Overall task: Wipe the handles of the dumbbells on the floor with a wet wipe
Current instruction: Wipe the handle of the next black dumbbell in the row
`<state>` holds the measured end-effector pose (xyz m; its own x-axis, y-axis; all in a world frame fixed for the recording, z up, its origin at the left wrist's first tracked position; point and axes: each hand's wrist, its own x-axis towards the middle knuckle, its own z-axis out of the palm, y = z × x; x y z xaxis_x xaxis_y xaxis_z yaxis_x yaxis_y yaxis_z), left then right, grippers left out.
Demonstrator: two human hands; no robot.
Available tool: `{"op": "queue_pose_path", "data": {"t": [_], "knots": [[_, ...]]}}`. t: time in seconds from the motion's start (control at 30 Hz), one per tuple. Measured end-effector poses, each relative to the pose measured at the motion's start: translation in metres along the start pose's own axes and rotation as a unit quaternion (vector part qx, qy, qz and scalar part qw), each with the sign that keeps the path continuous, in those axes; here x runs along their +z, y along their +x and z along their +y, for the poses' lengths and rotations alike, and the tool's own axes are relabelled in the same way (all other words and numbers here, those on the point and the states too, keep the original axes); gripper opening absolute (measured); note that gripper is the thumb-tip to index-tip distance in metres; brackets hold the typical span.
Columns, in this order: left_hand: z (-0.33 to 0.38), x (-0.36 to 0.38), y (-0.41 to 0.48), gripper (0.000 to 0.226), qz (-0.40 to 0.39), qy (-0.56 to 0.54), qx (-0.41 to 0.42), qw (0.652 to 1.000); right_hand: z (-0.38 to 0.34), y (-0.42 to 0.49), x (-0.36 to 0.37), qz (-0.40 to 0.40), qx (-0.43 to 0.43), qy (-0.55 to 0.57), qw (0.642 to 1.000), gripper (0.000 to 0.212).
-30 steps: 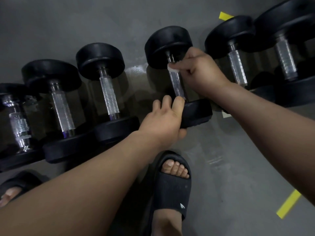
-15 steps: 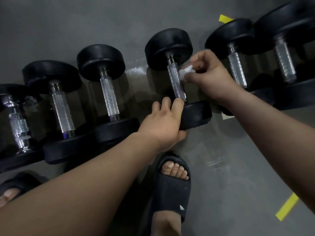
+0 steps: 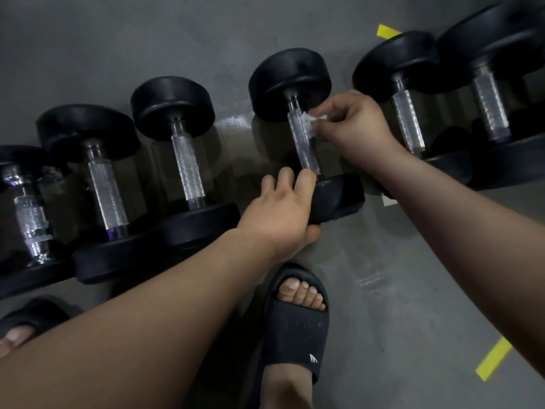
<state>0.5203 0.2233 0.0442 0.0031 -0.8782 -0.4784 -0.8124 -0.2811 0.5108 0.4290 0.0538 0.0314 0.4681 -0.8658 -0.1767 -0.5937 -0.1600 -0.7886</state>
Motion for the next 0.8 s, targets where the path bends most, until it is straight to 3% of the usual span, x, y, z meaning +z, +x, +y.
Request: {"op": "queue_pose_path", "data": {"t": [0.2,0.37,0.47,0.6,0.8], "knots": [[-0.001,0.000,-0.001,0.067,0.001,-0.003,0.001,1.000,0.002,-0.005,0.002,0.003,-0.039,-0.070,0.997,0.015],[0.000,0.001,-0.001,0.069,0.005,-0.006,0.005,1.000,-0.009,0.002,0.010,0.019,-0.054,-0.060,0.997,0.020],[-0.001,0.000,-0.001,0.069,0.007,-0.004,0.005,1.000,-0.008,0.000,0.011,0.007,-0.091,-0.095,0.991,0.010],[-0.002,0.002,-0.001,0.069,0.011,-0.004,0.008,1.000,-0.001,-0.007,0.002,-0.038,-0.136,-0.139,0.980,0.015],[-0.001,0.001,0.000,0.071,0.012,-0.003,0.012,1.000,-0.001,0.007,0.006,0.008,-0.162,-0.190,0.968,0.018]]}}
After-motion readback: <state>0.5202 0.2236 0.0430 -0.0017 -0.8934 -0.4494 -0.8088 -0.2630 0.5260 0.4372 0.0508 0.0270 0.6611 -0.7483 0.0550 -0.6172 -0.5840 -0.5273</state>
